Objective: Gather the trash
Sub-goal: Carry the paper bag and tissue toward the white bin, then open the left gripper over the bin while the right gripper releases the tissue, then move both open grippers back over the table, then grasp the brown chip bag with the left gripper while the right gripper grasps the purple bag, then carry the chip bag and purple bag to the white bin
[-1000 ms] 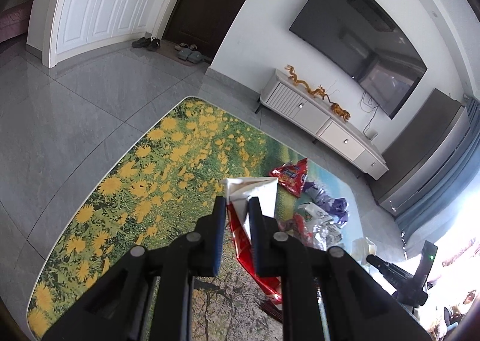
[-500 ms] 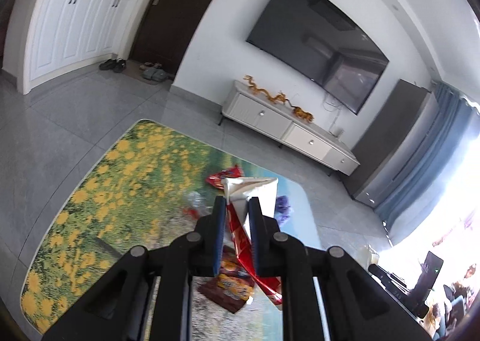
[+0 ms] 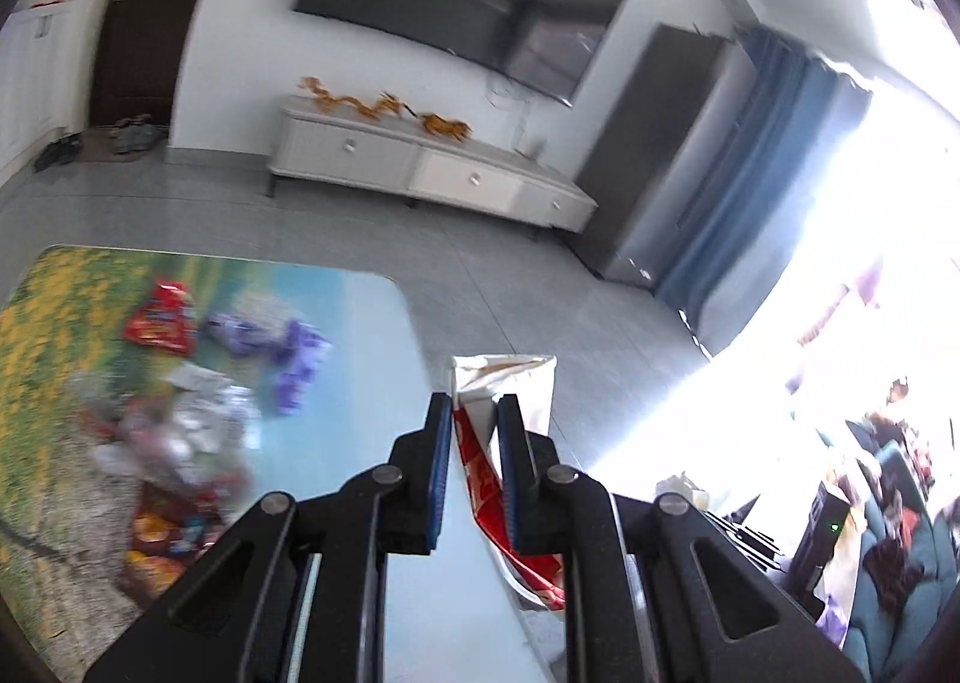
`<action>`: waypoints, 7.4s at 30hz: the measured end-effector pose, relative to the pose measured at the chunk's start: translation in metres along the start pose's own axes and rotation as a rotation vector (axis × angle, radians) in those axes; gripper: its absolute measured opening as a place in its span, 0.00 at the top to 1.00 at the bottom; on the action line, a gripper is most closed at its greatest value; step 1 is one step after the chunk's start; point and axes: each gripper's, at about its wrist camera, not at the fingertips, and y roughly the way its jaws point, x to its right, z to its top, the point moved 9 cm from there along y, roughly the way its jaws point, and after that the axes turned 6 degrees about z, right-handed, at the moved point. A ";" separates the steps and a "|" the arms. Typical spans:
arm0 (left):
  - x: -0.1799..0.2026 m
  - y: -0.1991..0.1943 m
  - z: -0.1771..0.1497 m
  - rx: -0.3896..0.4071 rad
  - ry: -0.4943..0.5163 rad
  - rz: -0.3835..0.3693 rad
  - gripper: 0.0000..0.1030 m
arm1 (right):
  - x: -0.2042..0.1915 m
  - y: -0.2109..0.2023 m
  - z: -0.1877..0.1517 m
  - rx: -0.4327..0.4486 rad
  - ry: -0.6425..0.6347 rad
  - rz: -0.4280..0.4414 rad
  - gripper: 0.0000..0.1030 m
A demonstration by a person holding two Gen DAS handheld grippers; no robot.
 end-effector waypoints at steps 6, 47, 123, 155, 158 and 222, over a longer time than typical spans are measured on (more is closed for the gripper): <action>0.084 0.083 -0.028 -0.123 0.126 -0.058 0.87 | 0.057 0.018 -0.027 -0.046 0.109 -0.042 0.94; 0.196 0.219 -0.123 -0.309 0.328 -0.082 0.60 | 0.139 0.053 -0.063 -0.089 0.314 -0.138 0.69; -0.219 -0.093 -0.097 0.065 -0.067 0.260 0.37 | -0.178 -0.019 0.058 0.123 -0.138 0.031 0.43; -0.211 0.031 -0.140 -0.193 0.020 0.265 0.60 | -0.244 0.157 0.021 -0.167 -0.239 0.254 0.43; -0.210 0.030 -0.142 -0.179 0.032 0.277 0.68 | -0.250 0.163 0.019 -0.180 -0.248 0.260 0.43; -0.159 -0.153 -0.105 0.192 -0.070 0.091 0.78 | -0.224 0.011 0.029 0.036 -0.183 0.212 0.82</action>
